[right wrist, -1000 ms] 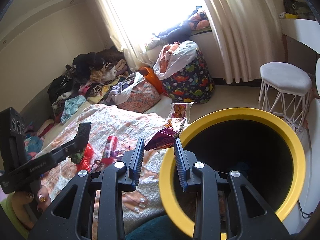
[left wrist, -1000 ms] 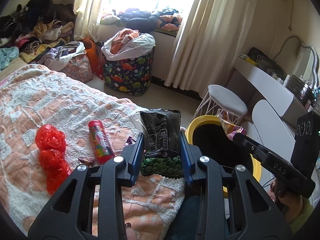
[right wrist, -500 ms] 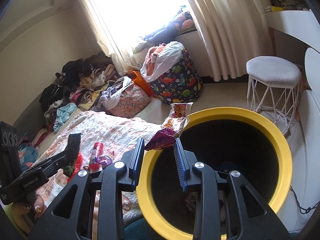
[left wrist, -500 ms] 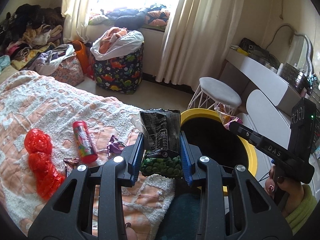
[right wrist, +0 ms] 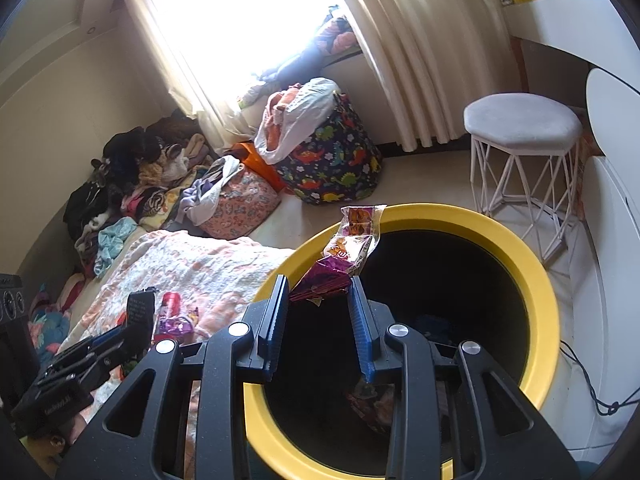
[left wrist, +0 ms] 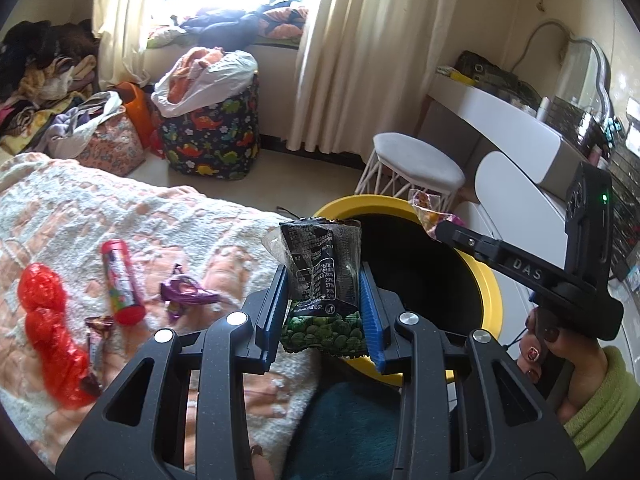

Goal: Collect trash
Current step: 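Carry the green-pea bag and orange wrapper over the yellow bin, then open both tools to drop the bag and wrapper into the bin, then move both tools toward the brown and purple wrappers on the bed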

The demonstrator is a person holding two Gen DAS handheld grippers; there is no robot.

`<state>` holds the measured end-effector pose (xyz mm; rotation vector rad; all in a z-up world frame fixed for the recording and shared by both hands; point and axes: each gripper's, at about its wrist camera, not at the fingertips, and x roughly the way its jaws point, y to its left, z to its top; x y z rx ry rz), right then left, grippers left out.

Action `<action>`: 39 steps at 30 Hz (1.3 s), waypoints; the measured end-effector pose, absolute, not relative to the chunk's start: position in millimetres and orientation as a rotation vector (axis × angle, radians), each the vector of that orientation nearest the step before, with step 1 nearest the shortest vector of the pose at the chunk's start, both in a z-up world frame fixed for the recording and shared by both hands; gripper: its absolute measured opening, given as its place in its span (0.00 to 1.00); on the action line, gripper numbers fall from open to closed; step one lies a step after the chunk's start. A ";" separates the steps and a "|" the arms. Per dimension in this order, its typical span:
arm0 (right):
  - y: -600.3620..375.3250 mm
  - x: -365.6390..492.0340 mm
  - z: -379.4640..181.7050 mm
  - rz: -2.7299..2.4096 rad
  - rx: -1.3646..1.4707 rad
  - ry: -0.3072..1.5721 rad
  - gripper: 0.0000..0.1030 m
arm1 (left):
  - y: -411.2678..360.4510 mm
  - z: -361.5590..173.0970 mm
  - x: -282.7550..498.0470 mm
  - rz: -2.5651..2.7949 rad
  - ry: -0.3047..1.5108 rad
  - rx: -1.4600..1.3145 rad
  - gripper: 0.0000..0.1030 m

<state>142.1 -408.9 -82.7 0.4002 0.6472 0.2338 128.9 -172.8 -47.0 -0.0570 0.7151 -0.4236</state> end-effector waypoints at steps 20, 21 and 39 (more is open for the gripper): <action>-432.7 145.7 -97.1 0.162 0.464 0.682 0.49 | -196.4 -76.0 147.3 -0.436 0.752 -0.084 0.82; -430.4 145.7 -97.2 0.167 0.461 0.680 0.51 | -191.9 -75.7 146.8 -0.422 0.749 -0.090 0.82; -356.6 140.0 -78.4 0.339 0.332 0.644 0.54 | -110.2 -57.9 142.6 -0.206 0.663 -0.166 0.84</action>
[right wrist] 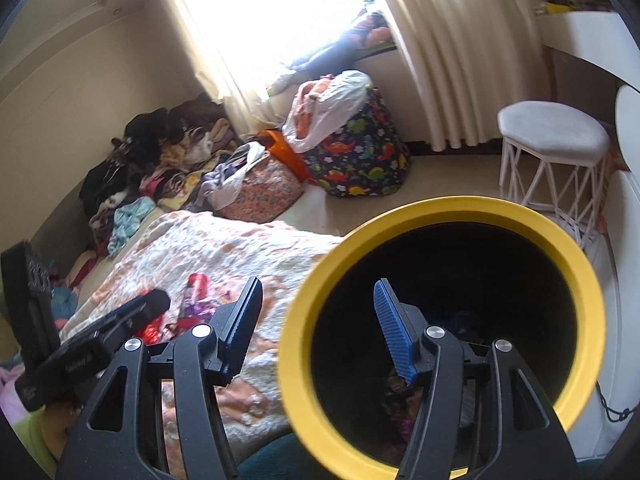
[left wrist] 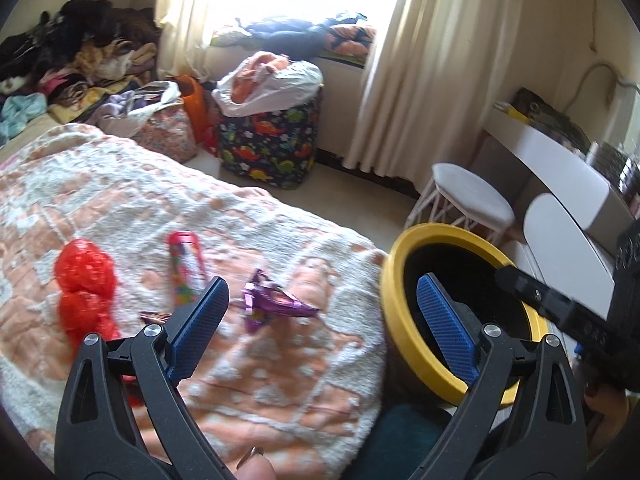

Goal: Collect trash
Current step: 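Move both tools toward the brown and purple wrappers on the bed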

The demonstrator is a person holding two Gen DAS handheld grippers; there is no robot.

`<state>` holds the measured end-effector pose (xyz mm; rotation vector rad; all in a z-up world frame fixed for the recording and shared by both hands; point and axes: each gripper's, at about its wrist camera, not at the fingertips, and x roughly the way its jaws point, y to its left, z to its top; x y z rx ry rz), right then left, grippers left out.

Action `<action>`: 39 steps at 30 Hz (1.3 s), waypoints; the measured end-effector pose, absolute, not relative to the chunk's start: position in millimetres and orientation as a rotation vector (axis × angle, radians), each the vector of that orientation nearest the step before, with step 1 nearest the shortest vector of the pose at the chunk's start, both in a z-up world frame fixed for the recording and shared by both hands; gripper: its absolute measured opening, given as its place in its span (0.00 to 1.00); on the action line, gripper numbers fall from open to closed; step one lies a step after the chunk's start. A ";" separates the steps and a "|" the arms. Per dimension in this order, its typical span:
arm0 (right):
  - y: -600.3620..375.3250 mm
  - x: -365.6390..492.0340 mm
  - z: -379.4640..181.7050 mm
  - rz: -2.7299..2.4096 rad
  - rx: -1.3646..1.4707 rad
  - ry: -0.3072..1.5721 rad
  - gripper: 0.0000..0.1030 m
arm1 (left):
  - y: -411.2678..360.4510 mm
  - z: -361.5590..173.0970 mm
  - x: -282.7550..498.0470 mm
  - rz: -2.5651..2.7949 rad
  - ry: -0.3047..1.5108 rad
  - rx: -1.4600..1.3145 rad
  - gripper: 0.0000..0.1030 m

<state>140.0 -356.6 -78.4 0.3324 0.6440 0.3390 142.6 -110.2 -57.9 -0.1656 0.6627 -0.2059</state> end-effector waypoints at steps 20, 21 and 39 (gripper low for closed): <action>-251.8 147.4 -83.3 0.519 0.162 0.718 0.54 | -13.5 -70.3 136.0 -0.024 0.694 -0.266 0.71; -248.3 149.1 -84.5 0.523 0.156 0.723 0.54 | -9.2 -72.3 135.6 -0.025 0.705 -0.273 0.69; -191.1 186.5 -112.5 0.556 0.049 0.834 0.54 | -9.0 -114.1 138.4 -0.122 0.880 -0.244 0.38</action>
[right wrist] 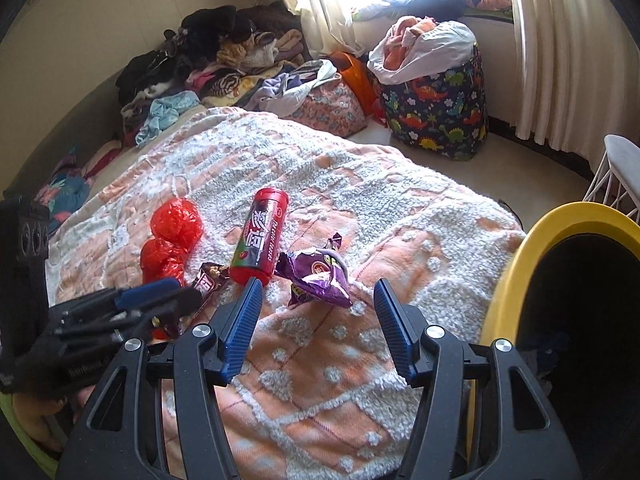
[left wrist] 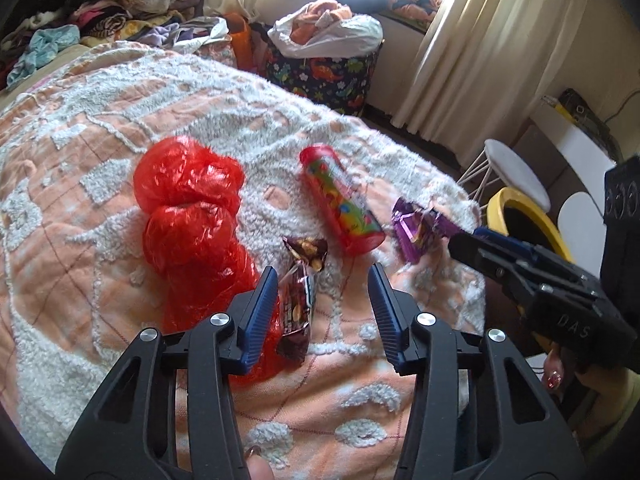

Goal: Collect trash
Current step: 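Move both tools toward the brown and purple wrappers on the bed, then grasp the brown wrapper with the left tool while the right tool grasps the purple wrapper, then carry the brown and purple wrappers over the yellow bin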

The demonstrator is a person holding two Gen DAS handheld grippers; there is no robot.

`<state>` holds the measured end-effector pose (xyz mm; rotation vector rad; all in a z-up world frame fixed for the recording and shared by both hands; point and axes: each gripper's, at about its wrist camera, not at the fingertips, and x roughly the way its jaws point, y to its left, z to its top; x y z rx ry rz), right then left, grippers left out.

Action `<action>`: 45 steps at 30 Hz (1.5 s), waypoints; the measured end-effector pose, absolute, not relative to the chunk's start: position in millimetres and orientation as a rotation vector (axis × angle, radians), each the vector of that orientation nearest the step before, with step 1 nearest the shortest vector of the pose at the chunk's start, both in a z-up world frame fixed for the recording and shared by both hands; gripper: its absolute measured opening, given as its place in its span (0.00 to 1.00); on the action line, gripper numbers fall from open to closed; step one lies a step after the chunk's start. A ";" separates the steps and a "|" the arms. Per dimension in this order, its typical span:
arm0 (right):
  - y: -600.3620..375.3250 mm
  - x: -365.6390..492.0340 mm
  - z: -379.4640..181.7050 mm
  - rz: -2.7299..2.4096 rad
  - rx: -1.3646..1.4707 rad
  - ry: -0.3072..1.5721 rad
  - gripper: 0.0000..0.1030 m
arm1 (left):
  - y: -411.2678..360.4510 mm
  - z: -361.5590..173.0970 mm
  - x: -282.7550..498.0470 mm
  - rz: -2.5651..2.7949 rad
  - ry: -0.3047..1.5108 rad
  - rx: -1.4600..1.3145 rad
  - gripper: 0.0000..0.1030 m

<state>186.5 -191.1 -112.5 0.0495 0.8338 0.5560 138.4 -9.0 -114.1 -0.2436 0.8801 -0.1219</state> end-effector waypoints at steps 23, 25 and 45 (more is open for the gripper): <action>-212.6 170.6 -105.2 0.566 0.150 0.781 0.30 | -6.5 -129.7 140.4 -0.082 0.931 -0.218 0.13; -219.1 167.3 -101.7 0.564 0.162 0.769 0.30 | -8.5 -122.9 138.4 -0.094 0.914 -0.222 0.12; -296.1 152.8 -79.3 0.442 0.277 0.674 0.30 | -71.0 -73.0 131.0 -0.272 0.804 -0.218 0.12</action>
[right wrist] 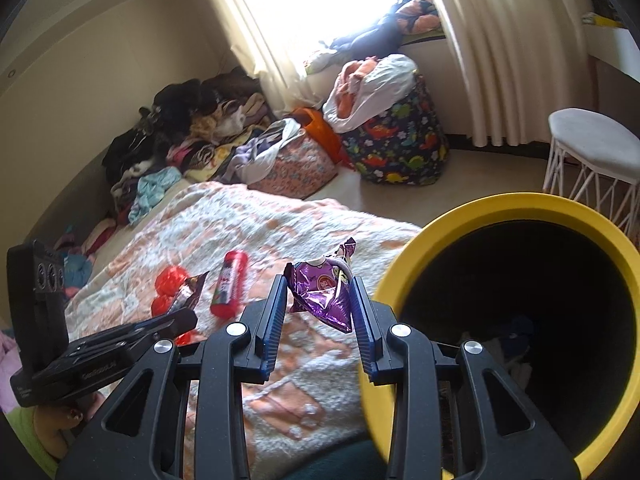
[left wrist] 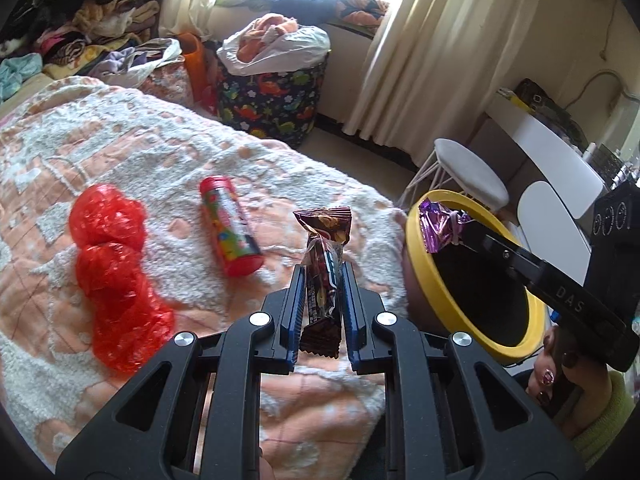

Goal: Collect trash
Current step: 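Carry the brown and purple wrappers over the yellow bin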

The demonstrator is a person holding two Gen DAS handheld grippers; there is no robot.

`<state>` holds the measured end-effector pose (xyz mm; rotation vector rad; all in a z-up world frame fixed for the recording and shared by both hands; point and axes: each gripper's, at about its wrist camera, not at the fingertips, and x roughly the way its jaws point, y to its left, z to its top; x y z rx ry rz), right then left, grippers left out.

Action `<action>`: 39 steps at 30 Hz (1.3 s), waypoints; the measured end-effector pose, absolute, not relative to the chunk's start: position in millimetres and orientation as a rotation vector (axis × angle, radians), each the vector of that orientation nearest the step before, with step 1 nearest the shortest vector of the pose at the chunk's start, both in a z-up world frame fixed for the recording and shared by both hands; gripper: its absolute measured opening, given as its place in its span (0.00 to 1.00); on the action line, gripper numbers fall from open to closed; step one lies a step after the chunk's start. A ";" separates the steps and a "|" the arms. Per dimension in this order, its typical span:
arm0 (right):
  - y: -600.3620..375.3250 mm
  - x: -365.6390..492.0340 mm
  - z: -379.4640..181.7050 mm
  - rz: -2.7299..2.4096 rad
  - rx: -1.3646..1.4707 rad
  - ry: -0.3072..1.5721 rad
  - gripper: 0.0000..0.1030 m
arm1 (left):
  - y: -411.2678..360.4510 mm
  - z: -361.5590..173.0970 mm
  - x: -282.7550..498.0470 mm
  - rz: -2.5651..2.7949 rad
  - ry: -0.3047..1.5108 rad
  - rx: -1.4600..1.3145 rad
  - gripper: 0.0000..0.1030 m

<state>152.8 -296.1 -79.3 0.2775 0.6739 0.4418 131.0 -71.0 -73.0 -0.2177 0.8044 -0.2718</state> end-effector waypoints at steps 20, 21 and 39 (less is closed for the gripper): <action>-376.2 151.6 -84.3 0.266 0.377 0.649 0.30 | -131.7 -61.0 127.2 -0.423 0.786 -0.134 0.12; -379.9 152.0 -84.6 0.259 0.382 0.650 0.30 | -134.9 -60.6 127.1 -0.430 0.785 -0.126 0.12; -425.8 152.4 -95.7 0.151 0.447 0.659 0.30 | -183.2 -69.6 116.0 -0.536 0.808 -0.043 0.12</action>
